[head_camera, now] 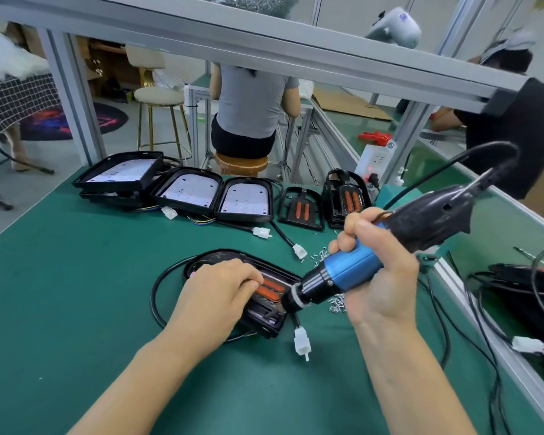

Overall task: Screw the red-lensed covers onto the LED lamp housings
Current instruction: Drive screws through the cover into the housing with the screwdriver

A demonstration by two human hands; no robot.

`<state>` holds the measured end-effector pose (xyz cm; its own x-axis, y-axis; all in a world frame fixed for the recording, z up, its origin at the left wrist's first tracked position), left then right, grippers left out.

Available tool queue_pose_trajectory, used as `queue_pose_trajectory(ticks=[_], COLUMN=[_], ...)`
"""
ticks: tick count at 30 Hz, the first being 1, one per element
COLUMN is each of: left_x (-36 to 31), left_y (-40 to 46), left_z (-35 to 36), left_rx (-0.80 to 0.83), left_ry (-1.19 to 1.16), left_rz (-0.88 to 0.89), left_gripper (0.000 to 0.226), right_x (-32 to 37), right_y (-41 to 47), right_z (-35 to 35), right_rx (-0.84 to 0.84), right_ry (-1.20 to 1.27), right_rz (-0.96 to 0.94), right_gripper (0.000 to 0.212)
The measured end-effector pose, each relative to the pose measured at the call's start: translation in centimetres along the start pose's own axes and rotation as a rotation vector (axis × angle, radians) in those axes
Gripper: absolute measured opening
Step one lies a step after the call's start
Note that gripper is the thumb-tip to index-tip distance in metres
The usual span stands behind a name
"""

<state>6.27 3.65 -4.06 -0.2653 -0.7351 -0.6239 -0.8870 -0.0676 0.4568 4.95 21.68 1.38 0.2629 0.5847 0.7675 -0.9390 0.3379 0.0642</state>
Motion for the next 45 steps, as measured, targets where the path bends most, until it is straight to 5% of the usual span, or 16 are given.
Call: queue_pose_trajectory(ticks=[12,16,21,30,32,34,38,41,45], left_x=[-4.4,-7.2,-8.1,-7.8,-7.6,-7.0,-4.9,0.4,8.0], left_y=[4.4,5.1,3.5,2.5,2.5,2.5,2.3,1.5,-0.4], left_z=[4.8,8.4,13.7,14.5,13.0,10.3,2.5,-1.3,-3.9], left_rx=[0.056,0.124,0.37,0.476,0.439,0.33,-0.121,-0.305,-0.443], left_ry=[0.106,0.275,0.66,0.736,0.707,0.639,0.265,0.176,0.086], left_rz=[0.099,0.291,0.468,0.425,0.414,0.379,0.288,0.032,-0.422], left_gripper=[0.018,0.022,0.023,0.013,0.005,0.02,0.022,0.038,0.055], right_x=[1.8,4.6,5.1,-1.4,-1.8,-1.2,0.7,2.5,4.1], right_y=[1.9,3.8,6.7,9.2,10.0,10.7,11.4,11.3,10.6], right_z=[-2.5,-4.3,-5.4,-5.5,-6.1,-7.1,-11.0,-14.5,-17.8], right_rx=[-0.072,-0.16,-0.178,0.018,0.026,0.01,-0.08,-0.187,-0.29], right_ry=[-0.005,-0.064,-0.4,-1.102,-1.407,-1.642,-1.772,-1.674,-1.243], right_rz=[-0.031,-0.111,-0.085,0.103,0.047,-0.041,-0.037,0.062,0.131], right_gripper=[0.018,0.016,0.024,0.032,0.048,0.055,0.053,0.055,0.047])
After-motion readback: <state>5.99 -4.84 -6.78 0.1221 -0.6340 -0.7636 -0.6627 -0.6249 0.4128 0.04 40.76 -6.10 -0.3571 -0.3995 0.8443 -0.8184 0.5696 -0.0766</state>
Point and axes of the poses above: each hand's wrist, its own y-axis towards the middle knuckle, its own z-axis out of the palm, x = y × z, the point moved 8 cm from there along y, towards the middle knuckle, and after that the axes turned 15 degrees about -x, right-handed, at the moved point
